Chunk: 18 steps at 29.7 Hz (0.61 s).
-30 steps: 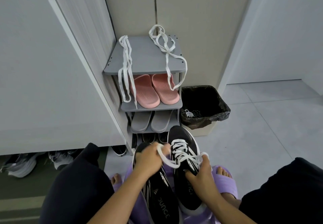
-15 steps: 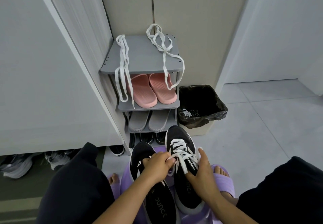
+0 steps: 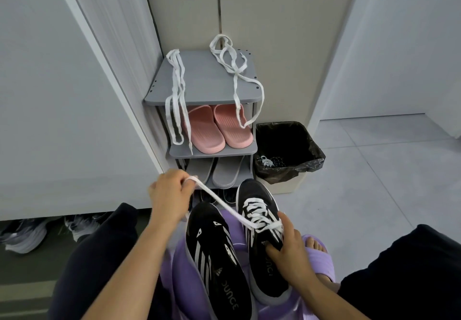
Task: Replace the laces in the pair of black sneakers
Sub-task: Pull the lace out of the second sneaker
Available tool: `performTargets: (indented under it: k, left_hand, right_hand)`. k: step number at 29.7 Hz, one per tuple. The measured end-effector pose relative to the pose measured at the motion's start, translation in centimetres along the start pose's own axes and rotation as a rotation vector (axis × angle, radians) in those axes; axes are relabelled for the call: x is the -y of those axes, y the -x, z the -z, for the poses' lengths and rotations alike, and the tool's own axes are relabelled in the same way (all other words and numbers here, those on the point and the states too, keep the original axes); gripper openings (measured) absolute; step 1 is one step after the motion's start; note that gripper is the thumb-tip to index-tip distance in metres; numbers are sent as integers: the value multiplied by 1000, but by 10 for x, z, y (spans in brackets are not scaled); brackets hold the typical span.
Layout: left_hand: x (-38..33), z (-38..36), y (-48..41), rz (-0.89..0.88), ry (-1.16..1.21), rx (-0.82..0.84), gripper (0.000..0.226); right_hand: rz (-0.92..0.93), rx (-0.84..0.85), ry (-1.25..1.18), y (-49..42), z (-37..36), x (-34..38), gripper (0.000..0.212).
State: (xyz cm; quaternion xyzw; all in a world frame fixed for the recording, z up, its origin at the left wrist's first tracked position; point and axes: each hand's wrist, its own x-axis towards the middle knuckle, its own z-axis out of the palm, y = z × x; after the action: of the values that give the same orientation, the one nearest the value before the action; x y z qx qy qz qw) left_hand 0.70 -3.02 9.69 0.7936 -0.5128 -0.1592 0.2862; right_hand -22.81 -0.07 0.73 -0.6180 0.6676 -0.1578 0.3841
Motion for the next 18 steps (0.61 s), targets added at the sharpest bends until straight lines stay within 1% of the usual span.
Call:
performTargets:
  k: [1, 2, 3, 4, 5, 6, 7, 9, 10, 12, 14, 15, 17, 18]
  left_hand:
    - [2, 3, -1, 10, -73, 2, 5]
    - [2, 1, 4, 28, -162, 49, 17]
    - [2, -7, 12, 7, -246, 112, 31]
    - [1, -17, 22, -53, -298, 142, 36]
    - [-2, -26, 33, -147, -313, 157, 31]
    - [-7, -34, 43, -226, -283, 192, 21]
    - [-11, -39, 52, -274, -241, 259, 12]
    - [-17, -49, 66, -286, -202, 442, 4]
    - [-18, -55, 71, -277, -200, 486, 3]
    - [-18, -66, 75, -247, -233, 435, 16]
    - [-18, -75, 75, -196, -264, 358, 23]
    - [-19, -79, 75, -155, -246, 345, 24]
    - [-22, -84, 74, -46, -76, 332, 18]
    - [-24, -86, 75, 4, 22, 310, 9]
  right_hand:
    - [3, 15, 36, 1, 1, 2, 73]
    - [13, 31, 81, 1, 3, 3, 70]
    - [21, 48, 124, 1, 6, 6, 68]
    - [24, 62, 151, 0, 9, 8, 68]
    - [13, 73, 159, -2, 13, 10, 67]
    - [10, 69, 150, -4, 17, 13, 64]
    - [12, 58, 130, -6, 20, 15, 60]
    - [35, 26, 92, -11, 26, 17, 46]
    - [50, 21, 78, -13, 27, 17, 39]
    - [66, 33, 43, -13, 26, 19, 34]
    - [60, 29, 5, -12, 22, 19, 36]
    - [61, 19, -6, -11, 20, 19, 38]
    - [83, -5, 2, -11, 15, 18, 40]
    - [99, -20, 21, -10, 13, 17, 41]
